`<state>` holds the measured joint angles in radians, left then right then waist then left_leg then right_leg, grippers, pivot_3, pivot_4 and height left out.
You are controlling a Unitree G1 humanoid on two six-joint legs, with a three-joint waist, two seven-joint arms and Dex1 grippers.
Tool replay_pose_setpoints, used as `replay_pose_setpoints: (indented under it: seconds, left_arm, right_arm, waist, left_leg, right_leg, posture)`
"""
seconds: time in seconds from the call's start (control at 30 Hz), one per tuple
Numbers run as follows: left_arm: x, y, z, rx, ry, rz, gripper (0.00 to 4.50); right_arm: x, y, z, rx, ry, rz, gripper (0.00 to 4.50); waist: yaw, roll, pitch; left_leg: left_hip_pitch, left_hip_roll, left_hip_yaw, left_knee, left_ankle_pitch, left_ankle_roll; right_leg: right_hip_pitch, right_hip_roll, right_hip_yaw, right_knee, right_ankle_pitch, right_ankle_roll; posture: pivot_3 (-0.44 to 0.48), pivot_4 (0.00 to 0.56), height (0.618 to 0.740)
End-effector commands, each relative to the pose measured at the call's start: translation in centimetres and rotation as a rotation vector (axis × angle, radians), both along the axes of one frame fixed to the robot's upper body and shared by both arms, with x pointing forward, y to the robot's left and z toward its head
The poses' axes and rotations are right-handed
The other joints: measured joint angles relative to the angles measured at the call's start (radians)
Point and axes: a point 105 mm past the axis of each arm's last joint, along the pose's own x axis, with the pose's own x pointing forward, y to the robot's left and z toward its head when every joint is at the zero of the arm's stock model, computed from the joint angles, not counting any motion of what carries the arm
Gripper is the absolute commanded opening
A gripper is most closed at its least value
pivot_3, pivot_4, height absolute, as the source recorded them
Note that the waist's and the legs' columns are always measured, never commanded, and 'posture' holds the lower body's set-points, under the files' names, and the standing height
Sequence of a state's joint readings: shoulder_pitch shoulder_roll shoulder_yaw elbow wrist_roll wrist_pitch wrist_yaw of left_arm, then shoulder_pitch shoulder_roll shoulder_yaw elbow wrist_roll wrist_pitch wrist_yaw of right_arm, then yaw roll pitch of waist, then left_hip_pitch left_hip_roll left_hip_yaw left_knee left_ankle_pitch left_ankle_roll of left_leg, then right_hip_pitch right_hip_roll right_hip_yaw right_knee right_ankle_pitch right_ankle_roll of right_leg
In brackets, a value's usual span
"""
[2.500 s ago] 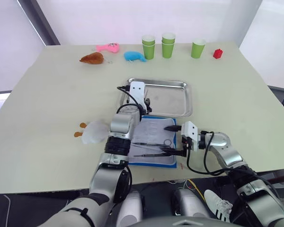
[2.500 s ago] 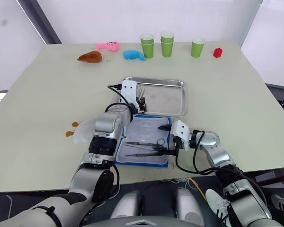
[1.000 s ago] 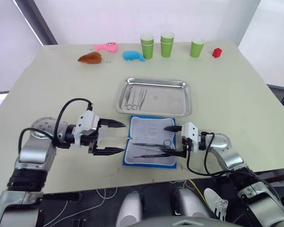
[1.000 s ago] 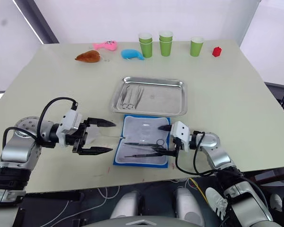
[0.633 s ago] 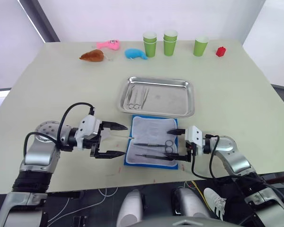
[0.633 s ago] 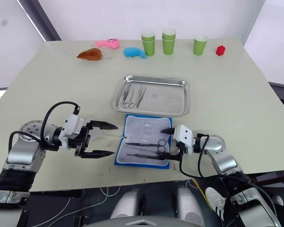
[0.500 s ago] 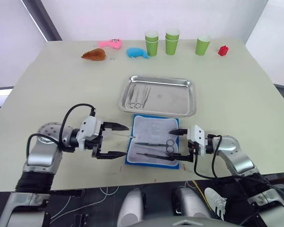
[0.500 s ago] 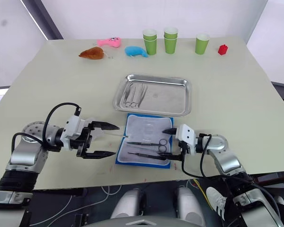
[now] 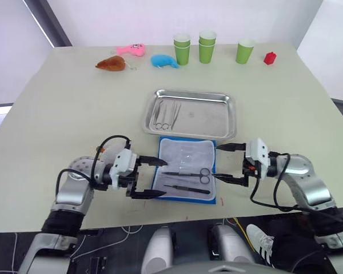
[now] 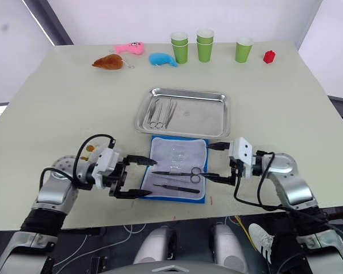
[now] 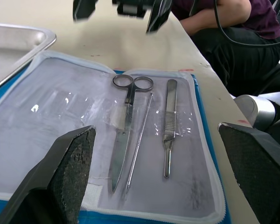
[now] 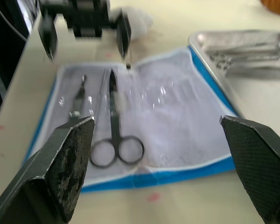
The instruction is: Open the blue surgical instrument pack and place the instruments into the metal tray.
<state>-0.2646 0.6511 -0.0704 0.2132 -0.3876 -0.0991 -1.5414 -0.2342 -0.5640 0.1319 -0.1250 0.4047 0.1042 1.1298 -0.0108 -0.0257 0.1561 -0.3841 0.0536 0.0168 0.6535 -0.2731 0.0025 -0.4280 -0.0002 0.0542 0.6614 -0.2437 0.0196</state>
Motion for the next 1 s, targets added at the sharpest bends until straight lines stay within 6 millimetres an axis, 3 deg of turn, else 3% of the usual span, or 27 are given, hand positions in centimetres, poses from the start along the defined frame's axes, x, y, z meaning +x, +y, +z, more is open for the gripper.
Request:
replay_pose_setpoints:
  seconds: [0.03, 0.4, 0.77, 1.0]
  left_arm:
    - [0.4, -0.4, -0.2, 0.000, -0.036, -0.025, 4.44]
    - [0.9, -1.0, -1.4, 0.000, -0.031, -0.074, 4.44]
    - [0.9, -0.7, -1.9, 0.010, -0.055, -0.092, 4.44]
    - [0.7, -0.6, -2.6, 0.052, -0.047, -0.116, 4.44]
  right_arm:
    - [-1.4, -0.7, 2.3, 0.039, -0.037, 0.018, 4.50]
    - [-4.4, -2.8, 5.0, 0.007, -0.053, 0.030, 4.50]
    - [-5.9, -3.8, 7.4, 0.021, -0.061, 0.056, 4.50]
    - [-6.2, -3.9, 7.6, 0.006, -0.061, 0.077, 4.50]
  waist:
    - [0.000, 0.000, 0.000]
    - [-0.003, -0.001, 0.000]
    - [-0.002, -0.001, 0.000]
    - [-0.002, -0.001, 0.000]
  left_leg:
    - [0.000, 0.000, 0.000, 0.000, 0.000, 0.000]
    - [0.001, 0.000, 0.000, 0.001, 0.000, 0.000]
    - [0.001, 0.000, 0.000, 0.002, 0.000, 0.000]
    - [0.001, 0.000, 0.000, 0.004, 0.000, 0.000]
  right_leg:
    - [0.000, 0.000, 0.000, 0.000, 0.000, 0.000]
    - [0.000, 0.000, 0.001, 0.001, 0.000, 0.000]
    - [0.001, 0.000, 0.000, 0.002, 0.000, 0.001]
    - [0.001, 0.000, 0.000, 0.002, 0.000, 0.001]
  posture:
    - [0.000, 0.150, 0.739]
    - [0.000, 0.150, 0.739]
    - [0.000, 0.150, 0.739]
    - [0.000, 0.150, 0.739]
